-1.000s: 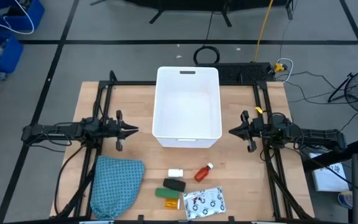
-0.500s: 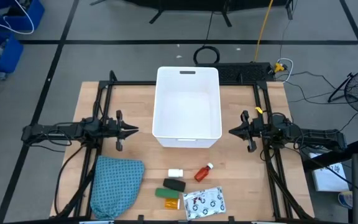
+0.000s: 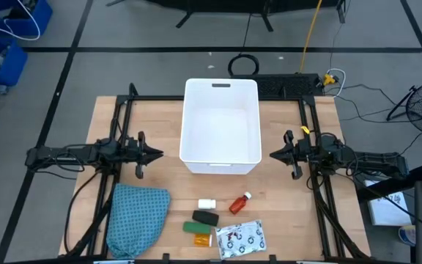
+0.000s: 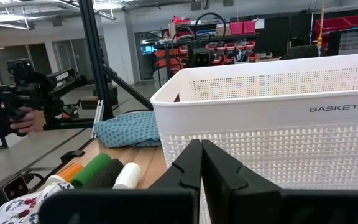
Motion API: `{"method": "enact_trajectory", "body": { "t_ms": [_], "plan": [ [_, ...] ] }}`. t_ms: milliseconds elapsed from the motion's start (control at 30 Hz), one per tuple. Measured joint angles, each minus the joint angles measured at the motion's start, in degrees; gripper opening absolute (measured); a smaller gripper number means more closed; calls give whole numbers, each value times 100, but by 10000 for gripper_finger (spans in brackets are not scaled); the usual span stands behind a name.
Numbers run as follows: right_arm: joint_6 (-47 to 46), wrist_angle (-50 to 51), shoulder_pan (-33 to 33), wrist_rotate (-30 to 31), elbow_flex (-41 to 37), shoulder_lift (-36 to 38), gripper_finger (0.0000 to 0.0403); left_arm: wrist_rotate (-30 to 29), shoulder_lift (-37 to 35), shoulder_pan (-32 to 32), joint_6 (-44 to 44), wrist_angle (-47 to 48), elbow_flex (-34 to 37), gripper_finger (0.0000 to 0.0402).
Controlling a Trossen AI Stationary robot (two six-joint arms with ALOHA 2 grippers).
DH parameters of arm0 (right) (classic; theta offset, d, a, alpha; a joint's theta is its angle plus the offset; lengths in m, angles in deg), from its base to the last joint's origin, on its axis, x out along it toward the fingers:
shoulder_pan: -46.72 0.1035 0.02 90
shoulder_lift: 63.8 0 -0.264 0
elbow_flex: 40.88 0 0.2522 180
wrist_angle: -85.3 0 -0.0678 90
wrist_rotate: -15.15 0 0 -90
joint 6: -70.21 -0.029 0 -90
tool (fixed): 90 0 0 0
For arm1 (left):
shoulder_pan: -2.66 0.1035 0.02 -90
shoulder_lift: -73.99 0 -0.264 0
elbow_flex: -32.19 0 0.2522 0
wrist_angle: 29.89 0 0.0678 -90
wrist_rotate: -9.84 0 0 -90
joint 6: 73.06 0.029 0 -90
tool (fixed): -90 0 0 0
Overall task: Pick & place medical supplies in basket/bin
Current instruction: Adjust the white bin
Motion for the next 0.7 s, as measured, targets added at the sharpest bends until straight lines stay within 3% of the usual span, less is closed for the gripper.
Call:
{"method": "enact_trajectory", "body": {
  "t_ms": [400,567,700],
  "plan": [
    [0,-7,-1,0,-2,0,0,-226,0,2,198,-116,2,51],
    [33,-582,2,-31,16,-2,0,-458,0,2,224,-91,2,51],
    [559,-532,56,-550,407,-19,3,-455,0,2,222,-64,2,51]
  ]
}}
